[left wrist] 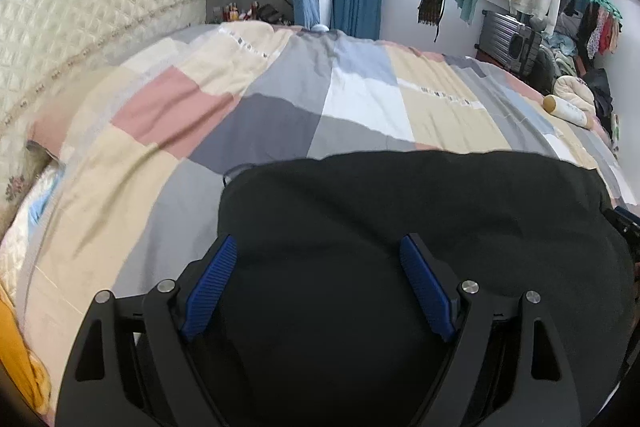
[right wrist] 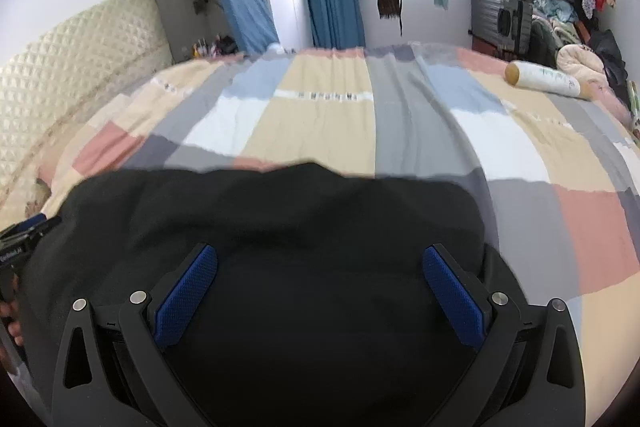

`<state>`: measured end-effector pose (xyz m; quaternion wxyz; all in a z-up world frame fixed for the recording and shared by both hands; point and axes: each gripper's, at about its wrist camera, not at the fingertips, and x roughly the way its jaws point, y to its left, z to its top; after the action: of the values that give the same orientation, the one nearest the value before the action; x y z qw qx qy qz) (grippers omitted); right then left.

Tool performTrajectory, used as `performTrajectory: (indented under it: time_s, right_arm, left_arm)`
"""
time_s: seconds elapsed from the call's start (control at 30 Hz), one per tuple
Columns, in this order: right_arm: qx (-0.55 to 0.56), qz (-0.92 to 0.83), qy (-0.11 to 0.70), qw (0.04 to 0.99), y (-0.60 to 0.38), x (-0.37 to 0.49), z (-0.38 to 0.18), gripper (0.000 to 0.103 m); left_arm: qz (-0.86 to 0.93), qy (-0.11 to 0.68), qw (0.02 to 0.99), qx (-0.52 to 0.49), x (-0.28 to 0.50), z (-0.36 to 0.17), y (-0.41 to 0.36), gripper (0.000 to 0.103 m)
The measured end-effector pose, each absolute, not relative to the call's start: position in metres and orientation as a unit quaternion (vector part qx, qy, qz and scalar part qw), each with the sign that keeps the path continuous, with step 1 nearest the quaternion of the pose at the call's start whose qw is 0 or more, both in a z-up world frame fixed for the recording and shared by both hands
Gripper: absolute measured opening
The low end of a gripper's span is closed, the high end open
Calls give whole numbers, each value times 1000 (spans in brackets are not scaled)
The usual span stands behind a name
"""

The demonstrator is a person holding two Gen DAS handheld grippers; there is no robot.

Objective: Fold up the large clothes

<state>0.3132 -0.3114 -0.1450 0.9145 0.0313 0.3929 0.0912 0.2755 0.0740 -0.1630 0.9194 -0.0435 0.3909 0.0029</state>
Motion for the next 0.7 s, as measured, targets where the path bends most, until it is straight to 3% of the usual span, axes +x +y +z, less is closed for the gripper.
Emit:
performTrajectory:
  time_s: [0.5, 0.7]
  right_arm:
    - [70, 112, 425, 895, -313, 331, -174, 103]
    - [75, 107, 400, 907, -314, 308, -141, 103]
  left_arm:
    - [-11, 402, 914, -58, 288, -175, 70, 85]
    - [-30, 397, 912, -97, 269, -137, 71, 85]
